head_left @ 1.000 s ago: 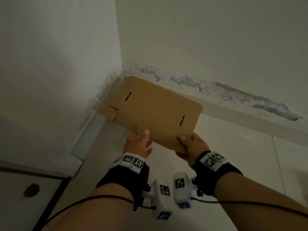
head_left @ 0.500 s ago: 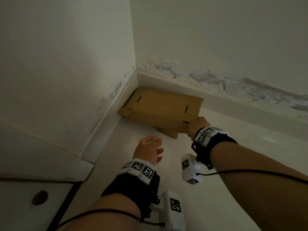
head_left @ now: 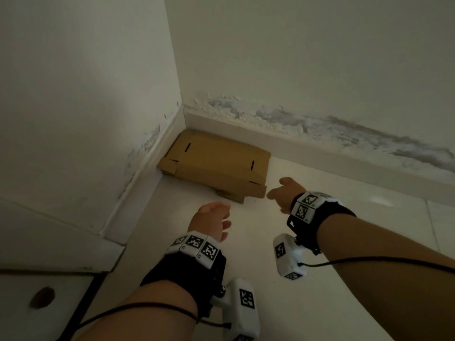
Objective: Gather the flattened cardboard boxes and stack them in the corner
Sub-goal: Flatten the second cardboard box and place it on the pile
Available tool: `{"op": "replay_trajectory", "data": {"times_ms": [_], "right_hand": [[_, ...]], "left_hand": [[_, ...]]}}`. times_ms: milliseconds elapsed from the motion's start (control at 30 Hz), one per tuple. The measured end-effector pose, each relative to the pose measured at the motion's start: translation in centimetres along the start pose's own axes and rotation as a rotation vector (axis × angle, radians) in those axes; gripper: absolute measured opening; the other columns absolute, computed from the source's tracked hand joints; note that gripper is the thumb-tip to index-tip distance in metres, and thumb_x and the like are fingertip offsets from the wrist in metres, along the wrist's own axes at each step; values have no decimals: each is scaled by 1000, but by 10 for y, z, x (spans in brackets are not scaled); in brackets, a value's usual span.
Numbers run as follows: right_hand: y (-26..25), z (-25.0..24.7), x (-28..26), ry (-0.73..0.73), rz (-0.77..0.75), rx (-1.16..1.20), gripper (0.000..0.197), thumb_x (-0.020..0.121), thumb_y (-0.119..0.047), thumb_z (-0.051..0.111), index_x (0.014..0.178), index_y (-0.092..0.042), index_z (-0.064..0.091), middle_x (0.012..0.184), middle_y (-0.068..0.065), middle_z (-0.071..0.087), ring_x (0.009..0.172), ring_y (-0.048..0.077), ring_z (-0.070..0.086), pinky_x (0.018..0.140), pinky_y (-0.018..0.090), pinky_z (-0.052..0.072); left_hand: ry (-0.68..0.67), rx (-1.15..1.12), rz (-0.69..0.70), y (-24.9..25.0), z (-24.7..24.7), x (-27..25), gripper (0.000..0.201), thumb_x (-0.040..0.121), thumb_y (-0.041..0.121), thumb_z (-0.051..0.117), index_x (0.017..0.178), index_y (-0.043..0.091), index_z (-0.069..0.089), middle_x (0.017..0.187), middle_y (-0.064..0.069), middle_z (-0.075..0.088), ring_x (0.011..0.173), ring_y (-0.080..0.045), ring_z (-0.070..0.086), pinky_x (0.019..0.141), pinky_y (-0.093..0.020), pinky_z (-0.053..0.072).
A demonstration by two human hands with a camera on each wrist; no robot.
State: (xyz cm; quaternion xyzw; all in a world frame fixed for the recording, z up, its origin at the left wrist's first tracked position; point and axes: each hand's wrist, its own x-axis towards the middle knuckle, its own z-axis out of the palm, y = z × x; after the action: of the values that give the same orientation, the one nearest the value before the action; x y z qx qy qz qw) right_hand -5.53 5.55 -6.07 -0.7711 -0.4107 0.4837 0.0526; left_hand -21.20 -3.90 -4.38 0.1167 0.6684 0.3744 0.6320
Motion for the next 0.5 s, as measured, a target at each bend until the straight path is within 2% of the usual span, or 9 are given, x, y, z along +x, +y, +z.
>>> {"op": "replay_trajectory", "data": {"times_ms": [100,167,200,267,300,400,500], "right_hand": [[7,-41,-15,58,-18,-61,73,83,-22,63,147,-14,28,140,15,46,128,37,46,104,48,43],[13,-77,-35,103,-51,-62,67,84,-23,62,144,-11,34,128,13,51,124,37,49,103,48,44],[15,-96,-50,125,-74,-60,63,85,-21,61,142,-8,38,124,16,53,119,37,52,101,45,46],[23,-133,-77,160,-103,-21,55,87,-15,60,138,-7,43,114,17,54,106,33,56,90,38,48],[31,-154,-94,182,-103,-2,53,87,-15,60,137,-8,44,113,15,54,105,32,56,87,38,49],[48,-199,-129,231,-120,4,49,87,-17,58,134,-11,47,107,12,57,109,31,59,93,43,52],[76,-238,-160,260,-113,80,45,88,-16,57,132,-11,49,104,11,58,98,25,58,90,39,51]], "left_hand": [[-52,24,35,12,18,-19,11,89,22,54,78,23,52,84,0,55,74,-15,52,67,-29,40],[-78,56,78,22,36,-35,12,89,24,53,77,22,53,85,-1,56,75,-16,53,69,-30,42],[-95,69,103,27,47,-43,12,89,25,52,77,23,54,86,-3,56,76,-17,53,69,-30,43],[-132,79,140,34,69,-58,14,89,24,51,76,24,54,85,-4,56,71,-15,53,62,-29,42],[-157,97,156,36,84,-70,13,89,25,51,76,25,53,82,-2,56,68,-13,52,58,-28,40],[-221,121,199,44,117,-94,10,88,27,53,78,26,52,80,2,56,66,-12,52,57,-26,40],[-268,169,246,44,153,-125,7,86,28,54,79,26,53,83,2,59,70,-13,55,58,-27,42]]}}
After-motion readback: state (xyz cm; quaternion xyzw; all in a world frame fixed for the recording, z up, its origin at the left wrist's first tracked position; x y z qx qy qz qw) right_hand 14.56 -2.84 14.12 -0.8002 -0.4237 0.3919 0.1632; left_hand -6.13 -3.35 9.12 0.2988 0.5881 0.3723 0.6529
